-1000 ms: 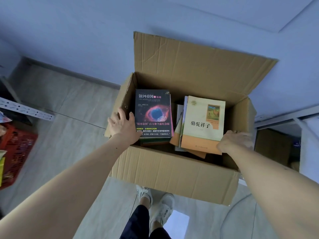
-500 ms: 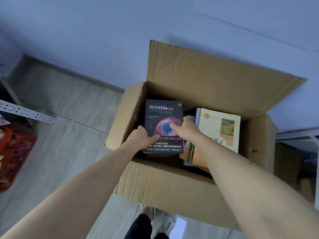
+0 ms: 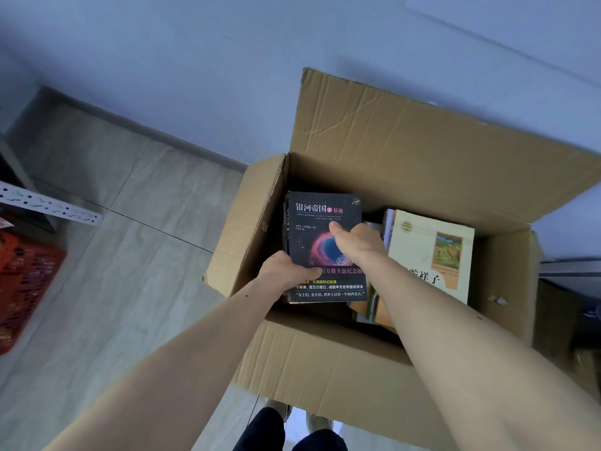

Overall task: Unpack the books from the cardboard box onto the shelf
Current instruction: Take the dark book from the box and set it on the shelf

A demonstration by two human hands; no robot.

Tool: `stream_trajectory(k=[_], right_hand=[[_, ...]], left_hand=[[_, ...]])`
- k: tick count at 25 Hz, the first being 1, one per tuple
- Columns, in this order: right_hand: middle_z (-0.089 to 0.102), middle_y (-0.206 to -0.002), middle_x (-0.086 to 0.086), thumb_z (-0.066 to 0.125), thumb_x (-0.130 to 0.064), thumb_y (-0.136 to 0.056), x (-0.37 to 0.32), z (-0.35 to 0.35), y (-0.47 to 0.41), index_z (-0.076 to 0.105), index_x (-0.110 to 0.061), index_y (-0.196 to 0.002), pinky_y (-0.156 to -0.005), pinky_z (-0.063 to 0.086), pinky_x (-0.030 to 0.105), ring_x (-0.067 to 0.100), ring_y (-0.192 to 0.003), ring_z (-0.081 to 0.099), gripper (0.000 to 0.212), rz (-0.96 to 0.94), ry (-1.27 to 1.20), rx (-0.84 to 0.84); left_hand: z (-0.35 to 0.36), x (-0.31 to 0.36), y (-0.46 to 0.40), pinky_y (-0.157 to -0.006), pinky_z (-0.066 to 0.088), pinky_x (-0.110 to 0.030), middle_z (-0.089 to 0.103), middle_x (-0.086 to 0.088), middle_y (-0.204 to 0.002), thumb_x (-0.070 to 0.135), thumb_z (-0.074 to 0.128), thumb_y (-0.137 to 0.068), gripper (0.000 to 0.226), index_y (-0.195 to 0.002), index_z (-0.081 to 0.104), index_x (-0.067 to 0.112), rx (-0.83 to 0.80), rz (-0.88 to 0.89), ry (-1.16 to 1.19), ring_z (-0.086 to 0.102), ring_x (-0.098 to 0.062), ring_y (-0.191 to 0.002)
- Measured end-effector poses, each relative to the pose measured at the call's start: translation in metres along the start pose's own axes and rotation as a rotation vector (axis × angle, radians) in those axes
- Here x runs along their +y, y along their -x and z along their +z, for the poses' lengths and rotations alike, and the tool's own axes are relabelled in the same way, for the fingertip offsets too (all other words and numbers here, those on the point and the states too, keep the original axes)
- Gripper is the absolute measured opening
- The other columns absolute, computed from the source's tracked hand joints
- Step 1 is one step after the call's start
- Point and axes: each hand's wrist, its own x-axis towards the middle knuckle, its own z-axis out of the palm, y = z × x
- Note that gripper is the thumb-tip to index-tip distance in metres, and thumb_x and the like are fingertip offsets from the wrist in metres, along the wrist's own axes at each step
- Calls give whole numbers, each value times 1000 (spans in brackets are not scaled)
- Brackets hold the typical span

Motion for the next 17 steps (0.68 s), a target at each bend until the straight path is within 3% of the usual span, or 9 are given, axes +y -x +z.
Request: stream_trajectory(k=[4, 8, 14, 17], right_hand=[[49, -138, 13, 43, -65, -91, 4, -3, -3, 49, -11, -135, -91, 45, 39, 31, -119, 55, 70, 42, -84, -54], [52, -134, 11, 48, -63, -90, 10, -3, -3, 48, -13, -134, -89, 45, 39, 30, -118, 55, 66, 69, -191, -86], [50, -100, 4, 44, -61, -93, 13, -3, -7, 49, -15, -104, -75, 40, 34, 22, -85, 50, 48, -6, -139, -75], [52, -101, 4, 45, -59, -93, 13, -5, -7, 46, -17, -98, -77, 44, 35, 22, -85, 52, 43, -11, -138, -69]], left_hand=[[10, -2, 4, -86, 59, -38, 71, -4, -112, 35, 91, -66, 53, -106, 59, 20, -25, -44, 218, 68, -17, -92], [24, -5, 7, -105, 45, -43, 44, -11, -137, 59, 82, -65, 80, -130, 56, 20, 193, -35, -125, 48, -27, -123], [26, -2, 17, -86, 57, -37, 53, -11, -123, 60, 83, -64, 79, -124, 58, 14, 292, -24, -171, 62, -24, -104], [34, 2, 25, -82, 57, -34, 57, -8, -117, 50, 88, -63, 83, -121, 41, 14, 343, -9, 5, 63, -23, -106]])
